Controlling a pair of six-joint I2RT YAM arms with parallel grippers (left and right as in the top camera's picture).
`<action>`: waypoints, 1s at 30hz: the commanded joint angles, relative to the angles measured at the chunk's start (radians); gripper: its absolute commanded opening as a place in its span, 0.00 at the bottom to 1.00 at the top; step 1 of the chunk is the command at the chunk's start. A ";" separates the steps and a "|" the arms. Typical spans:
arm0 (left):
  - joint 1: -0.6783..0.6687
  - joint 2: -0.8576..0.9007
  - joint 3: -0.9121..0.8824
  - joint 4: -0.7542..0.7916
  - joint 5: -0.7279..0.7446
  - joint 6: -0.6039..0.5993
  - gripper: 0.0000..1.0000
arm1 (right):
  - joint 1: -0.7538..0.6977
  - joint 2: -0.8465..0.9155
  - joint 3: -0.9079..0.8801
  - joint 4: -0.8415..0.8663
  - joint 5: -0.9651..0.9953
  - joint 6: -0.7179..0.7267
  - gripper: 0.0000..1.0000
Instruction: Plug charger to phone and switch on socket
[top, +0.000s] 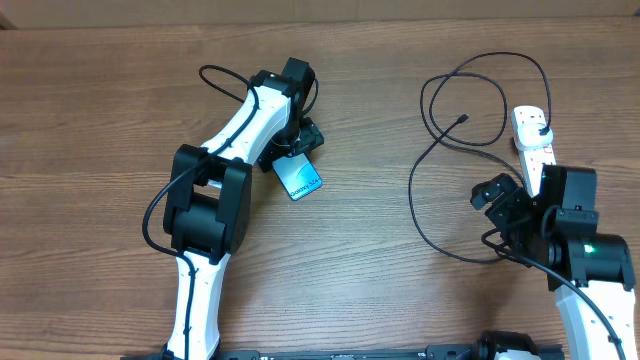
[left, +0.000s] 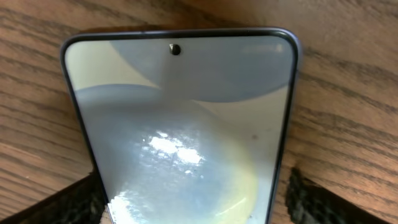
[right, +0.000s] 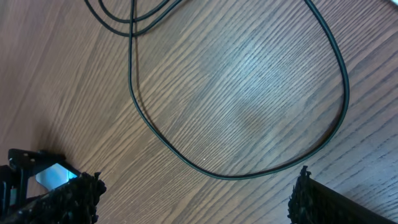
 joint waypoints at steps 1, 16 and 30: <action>-0.006 0.069 -0.069 0.002 -0.005 -0.046 0.87 | -0.005 0.005 0.020 0.001 -0.003 -0.001 1.00; 0.013 0.065 -0.063 -0.023 0.077 -0.018 0.67 | -0.005 0.046 0.018 0.086 -0.095 -0.001 1.00; 0.090 0.065 0.107 -0.172 0.209 0.064 0.64 | 0.018 0.240 0.017 0.092 -0.272 0.000 1.00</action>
